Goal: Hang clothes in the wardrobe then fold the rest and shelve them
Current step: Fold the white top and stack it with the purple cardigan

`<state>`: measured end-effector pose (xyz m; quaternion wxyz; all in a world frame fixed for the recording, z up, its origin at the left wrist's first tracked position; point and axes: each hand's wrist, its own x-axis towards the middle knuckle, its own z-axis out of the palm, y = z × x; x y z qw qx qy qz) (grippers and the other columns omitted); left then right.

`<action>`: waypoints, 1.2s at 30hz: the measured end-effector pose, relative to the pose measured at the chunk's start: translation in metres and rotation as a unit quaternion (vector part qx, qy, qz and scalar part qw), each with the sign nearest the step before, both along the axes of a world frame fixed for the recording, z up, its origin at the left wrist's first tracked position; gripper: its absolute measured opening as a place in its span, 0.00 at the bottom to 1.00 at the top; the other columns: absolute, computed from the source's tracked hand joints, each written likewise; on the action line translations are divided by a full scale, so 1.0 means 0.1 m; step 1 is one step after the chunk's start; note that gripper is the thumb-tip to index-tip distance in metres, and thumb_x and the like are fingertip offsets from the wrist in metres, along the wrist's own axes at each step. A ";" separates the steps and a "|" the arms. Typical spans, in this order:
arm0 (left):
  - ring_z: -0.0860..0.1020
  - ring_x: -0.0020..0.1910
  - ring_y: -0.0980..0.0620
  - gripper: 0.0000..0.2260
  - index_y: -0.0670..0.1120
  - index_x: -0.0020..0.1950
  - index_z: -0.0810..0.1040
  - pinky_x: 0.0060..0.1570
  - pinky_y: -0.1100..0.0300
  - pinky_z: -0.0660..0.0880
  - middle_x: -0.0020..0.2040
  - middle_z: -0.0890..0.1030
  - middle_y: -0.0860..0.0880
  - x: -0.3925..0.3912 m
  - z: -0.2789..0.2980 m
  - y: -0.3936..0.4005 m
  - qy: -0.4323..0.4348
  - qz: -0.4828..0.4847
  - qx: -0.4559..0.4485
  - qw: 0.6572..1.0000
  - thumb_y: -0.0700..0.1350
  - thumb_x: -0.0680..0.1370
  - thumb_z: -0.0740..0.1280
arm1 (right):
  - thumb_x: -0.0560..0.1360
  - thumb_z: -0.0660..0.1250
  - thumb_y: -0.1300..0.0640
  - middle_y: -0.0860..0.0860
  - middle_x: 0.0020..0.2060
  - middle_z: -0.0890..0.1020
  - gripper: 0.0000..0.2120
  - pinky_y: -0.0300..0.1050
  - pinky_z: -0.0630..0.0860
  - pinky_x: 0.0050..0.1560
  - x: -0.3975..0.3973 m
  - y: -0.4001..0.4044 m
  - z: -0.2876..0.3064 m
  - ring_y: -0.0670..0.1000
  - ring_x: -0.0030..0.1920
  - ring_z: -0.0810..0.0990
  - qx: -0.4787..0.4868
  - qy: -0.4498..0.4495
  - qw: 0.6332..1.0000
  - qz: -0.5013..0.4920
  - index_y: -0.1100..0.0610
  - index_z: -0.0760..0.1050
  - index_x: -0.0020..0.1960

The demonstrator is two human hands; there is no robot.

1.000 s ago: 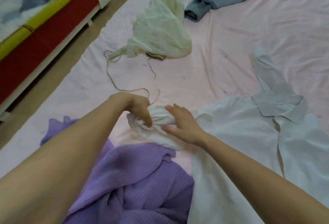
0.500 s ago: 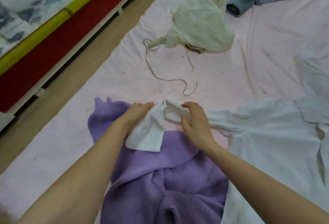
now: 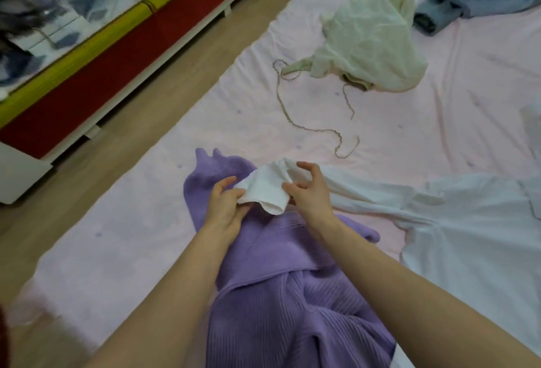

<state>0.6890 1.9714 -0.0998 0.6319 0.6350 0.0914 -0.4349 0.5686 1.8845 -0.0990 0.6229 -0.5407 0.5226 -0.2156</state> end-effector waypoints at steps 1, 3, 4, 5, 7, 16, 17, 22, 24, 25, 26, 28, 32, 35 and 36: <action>0.75 0.37 0.54 0.15 0.41 0.60 0.73 0.31 0.65 0.77 0.40 0.77 0.47 0.06 0.11 -0.02 0.034 0.023 -0.037 0.998 0.29 0.78 0.57 | 0.73 0.66 0.68 0.55 0.37 0.79 0.15 0.48 0.79 0.41 0.11 -0.02 0.09 0.51 0.36 0.79 0.015 -0.033 0.999 -0.010 0.55 0.73 0.57; 0.77 0.35 0.56 0.11 0.39 0.59 0.74 0.36 0.65 0.77 0.32 0.79 0.50 0.18 0.24 -0.05 0.074 0.051 -0.130 0.987 0.31 0.79 0.58 | 0.74 0.65 0.69 0.58 0.37 0.81 0.08 0.45 0.80 0.41 0.30 -0.07 0.24 0.50 0.36 0.80 0.031 -0.066 0.997 -0.013 0.61 0.78 0.51; 0.79 0.36 0.56 0.12 0.41 0.62 0.72 0.41 0.64 0.77 0.33 0.81 0.51 0.24 0.30 -0.05 0.092 0.065 -0.187 0.976 0.34 0.80 0.60 | 0.75 0.64 0.70 0.58 0.37 0.81 0.07 0.42 0.81 0.40 0.41 -0.09 0.33 0.50 0.35 0.80 0.038 -0.077 0.996 -0.010 0.63 0.78 0.50; 0.81 0.40 0.56 0.17 0.43 0.67 0.68 0.47 0.61 0.78 0.39 0.82 0.50 0.30 0.31 -0.06 0.081 0.053 -0.220 0.971 0.37 0.79 0.65 | 0.75 0.63 0.71 0.59 0.37 0.80 0.08 0.39 0.81 0.39 0.49 -0.10 0.40 0.49 0.34 0.80 0.050 -0.095 0.994 -0.010 0.64 0.77 0.50; 0.80 0.51 0.51 0.31 0.42 0.71 0.64 0.58 0.57 0.76 0.52 0.80 0.46 0.43 0.35 -0.02 -0.019 -0.075 -0.188 0.979 0.40 0.72 0.74 | 0.75 0.61 0.73 0.58 0.37 0.78 0.10 0.37 0.81 0.38 0.70 -0.09 0.54 0.48 0.32 0.81 0.079 -0.145 0.986 -0.020 0.64 0.73 0.55; 0.75 0.36 0.47 0.21 0.39 0.37 0.75 0.39 0.55 0.71 0.36 0.78 0.44 1.00 0.34 0.03 -0.346 -0.043 0.134 0.928 0.56 0.78 0.65 | 0.76 0.59 0.65 0.51 0.44 0.82 0.11 0.46 0.76 0.48 0.78 -0.25 0.55 0.48 0.42 0.79 -0.187 0.026 0.982 0.005 0.56 0.74 0.55; 0.78 0.39 0.44 0.21 0.39 0.38 0.77 0.42 0.53 0.73 0.38 0.81 0.44 1.03 0.32 0.07 -0.388 -0.073 0.196 0.898 0.57 0.78 0.63 | 0.76 0.60 0.64 0.50 0.46 0.81 0.11 0.46 0.74 0.49 0.74 -0.22 0.48 0.50 0.45 0.78 -0.235 0.089 0.968 0.020 0.56 0.75 0.55; 0.79 0.45 0.40 0.17 0.41 0.43 0.81 0.54 0.49 0.73 0.42 0.83 0.42 1.03 0.24 0.17 -0.545 -0.165 0.264 0.779 0.52 0.81 0.60 | 0.74 0.62 0.52 0.52 0.51 0.76 0.12 0.47 0.69 0.51 0.45 0.02 0.04 0.55 0.51 0.73 -0.383 0.174 0.889 0.179 0.57 0.74 0.54; 0.79 0.51 0.43 0.16 0.40 0.52 0.81 0.55 0.50 0.75 0.50 0.83 0.42 1.00 0.21 0.16 -0.472 -0.145 0.180 0.851 0.50 0.81 0.60 | 0.73 0.60 0.43 0.50 0.49 0.75 0.18 0.48 0.68 0.47 0.33 0.11 -0.11 0.53 0.48 0.72 -0.441 0.206 0.846 0.219 0.56 0.73 0.53; 0.80 0.53 0.46 0.14 0.41 0.54 0.81 0.55 0.51 0.75 0.52 0.83 0.44 0.98 0.19 0.17 -0.431 -0.138 0.129 0.882 0.48 0.81 0.61 | 0.73 0.60 0.41 0.50 0.50 0.75 0.20 0.48 0.68 0.46 0.28 0.17 -0.17 0.53 0.48 0.72 -0.452 0.221 0.832 0.236 0.55 0.73 0.55; 0.80 0.51 0.49 0.11 0.43 0.54 0.81 0.53 0.55 0.76 0.51 0.83 0.47 0.96 0.19 0.18 -0.394 -0.135 0.081 0.905 0.45 0.81 0.61 | 0.73 0.60 0.40 0.50 0.52 0.74 0.22 0.48 0.68 0.47 0.25 0.22 -0.22 0.53 0.50 0.72 -0.452 0.232 0.825 0.247 0.55 0.72 0.57; 0.80 0.47 0.55 0.10 0.47 0.51 0.80 0.47 0.63 0.77 0.47 0.83 0.52 0.97 0.22 0.21 -0.331 -0.122 0.010 0.936 0.37 0.80 0.61 | 0.73 0.64 0.45 0.51 0.56 0.73 0.23 0.50 0.71 0.50 0.22 0.27 -0.28 0.55 0.54 0.72 -0.416 0.233 0.846 0.239 0.57 0.70 0.63; 0.81 0.49 0.51 0.16 0.47 0.49 0.78 0.48 0.59 0.78 0.50 0.82 0.49 1.08 0.22 0.18 -0.272 -0.069 -0.011 0.960 0.29 0.75 0.59 | 0.72 0.64 0.63 0.54 0.66 0.67 0.28 0.52 0.73 0.55 0.32 0.21 -0.26 0.56 0.62 0.69 -0.347 0.235 0.890 0.179 0.58 0.63 0.70; 0.79 0.50 0.51 0.18 0.45 0.48 0.78 0.50 0.60 0.76 0.46 0.81 0.51 1.10 0.17 0.16 -0.326 -0.093 0.076 0.938 0.28 0.71 0.55 | 0.71 0.59 0.68 0.54 0.75 0.56 0.33 0.49 0.74 0.53 0.47 0.16 -0.22 0.56 0.68 0.66 -0.301 0.246 0.908 0.159 0.55 0.57 0.74; 0.79 0.50 0.50 0.19 0.45 0.47 0.79 0.51 0.59 0.76 0.46 0.82 0.51 1.10 0.13 0.16 -0.336 -0.108 0.092 0.931 0.29 0.69 0.54 | 0.71 0.59 0.68 0.53 0.75 0.54 0.34 0.47 0.73 0.45 0.51 0.15 -0.20 0.56 0.65 0.69 -0.290 0.252 0.912 0.145 0.54 0.56 0.75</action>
